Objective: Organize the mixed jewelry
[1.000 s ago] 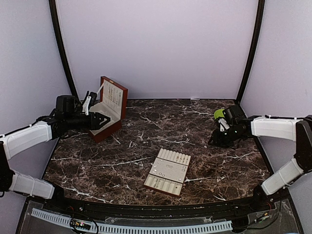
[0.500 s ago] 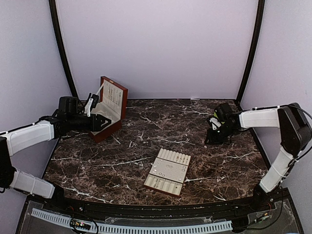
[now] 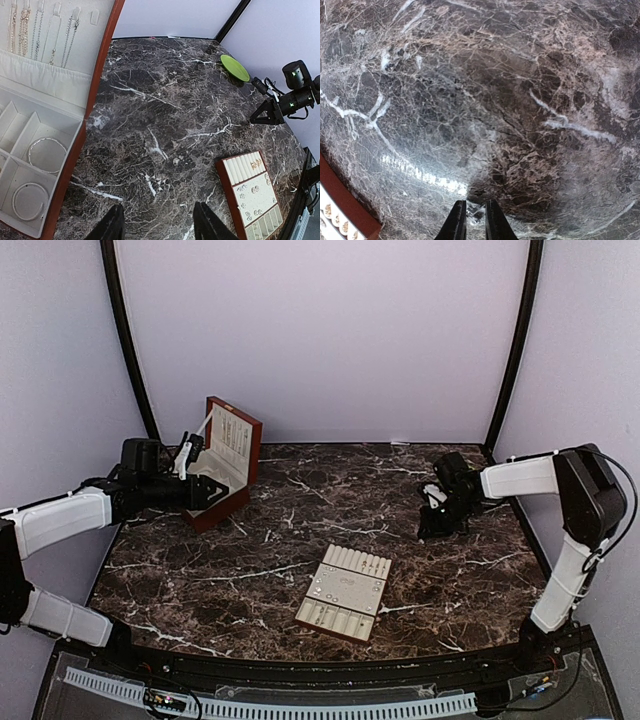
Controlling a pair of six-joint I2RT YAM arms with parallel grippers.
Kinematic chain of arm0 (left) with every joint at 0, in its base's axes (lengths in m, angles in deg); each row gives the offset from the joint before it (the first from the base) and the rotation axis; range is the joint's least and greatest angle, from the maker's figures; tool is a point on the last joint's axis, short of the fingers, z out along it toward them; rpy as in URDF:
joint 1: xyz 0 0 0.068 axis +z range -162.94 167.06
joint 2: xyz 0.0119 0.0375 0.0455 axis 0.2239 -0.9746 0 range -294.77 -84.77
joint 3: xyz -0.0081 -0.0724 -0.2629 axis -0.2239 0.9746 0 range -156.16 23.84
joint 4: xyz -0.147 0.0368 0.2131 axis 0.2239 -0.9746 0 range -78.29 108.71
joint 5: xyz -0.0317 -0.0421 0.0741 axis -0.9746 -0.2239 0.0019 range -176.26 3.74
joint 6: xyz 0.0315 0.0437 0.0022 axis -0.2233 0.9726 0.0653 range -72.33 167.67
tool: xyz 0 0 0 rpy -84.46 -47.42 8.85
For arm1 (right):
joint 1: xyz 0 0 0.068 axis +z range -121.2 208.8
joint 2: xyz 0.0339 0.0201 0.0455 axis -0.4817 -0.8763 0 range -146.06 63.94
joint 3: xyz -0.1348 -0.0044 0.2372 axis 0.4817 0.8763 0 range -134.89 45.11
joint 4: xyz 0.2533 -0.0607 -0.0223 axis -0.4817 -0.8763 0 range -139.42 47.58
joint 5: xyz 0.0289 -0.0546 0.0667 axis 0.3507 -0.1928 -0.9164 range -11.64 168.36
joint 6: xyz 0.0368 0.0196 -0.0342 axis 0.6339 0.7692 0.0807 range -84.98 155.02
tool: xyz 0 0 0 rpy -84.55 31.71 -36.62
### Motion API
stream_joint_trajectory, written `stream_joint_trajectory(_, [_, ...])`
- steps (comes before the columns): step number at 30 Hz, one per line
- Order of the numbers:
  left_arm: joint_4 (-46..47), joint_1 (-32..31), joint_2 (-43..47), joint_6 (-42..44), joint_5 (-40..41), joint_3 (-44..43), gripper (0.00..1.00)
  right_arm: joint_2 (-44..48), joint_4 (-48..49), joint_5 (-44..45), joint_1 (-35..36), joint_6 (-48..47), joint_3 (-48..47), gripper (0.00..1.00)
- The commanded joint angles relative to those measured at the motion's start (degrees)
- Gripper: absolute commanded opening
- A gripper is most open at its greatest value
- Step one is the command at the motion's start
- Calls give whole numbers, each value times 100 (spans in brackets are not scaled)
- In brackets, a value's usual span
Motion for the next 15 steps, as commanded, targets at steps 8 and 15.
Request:
stream_joint_trajectory(8, [-40,42,-22,38,-102,-112,49,-107,-120,22,54,-113,-173,11])
stream_joint_trajectory(15, [-34,42,-39,29,-130,-117,49,-2,-96,11,119,-32,-98,13])
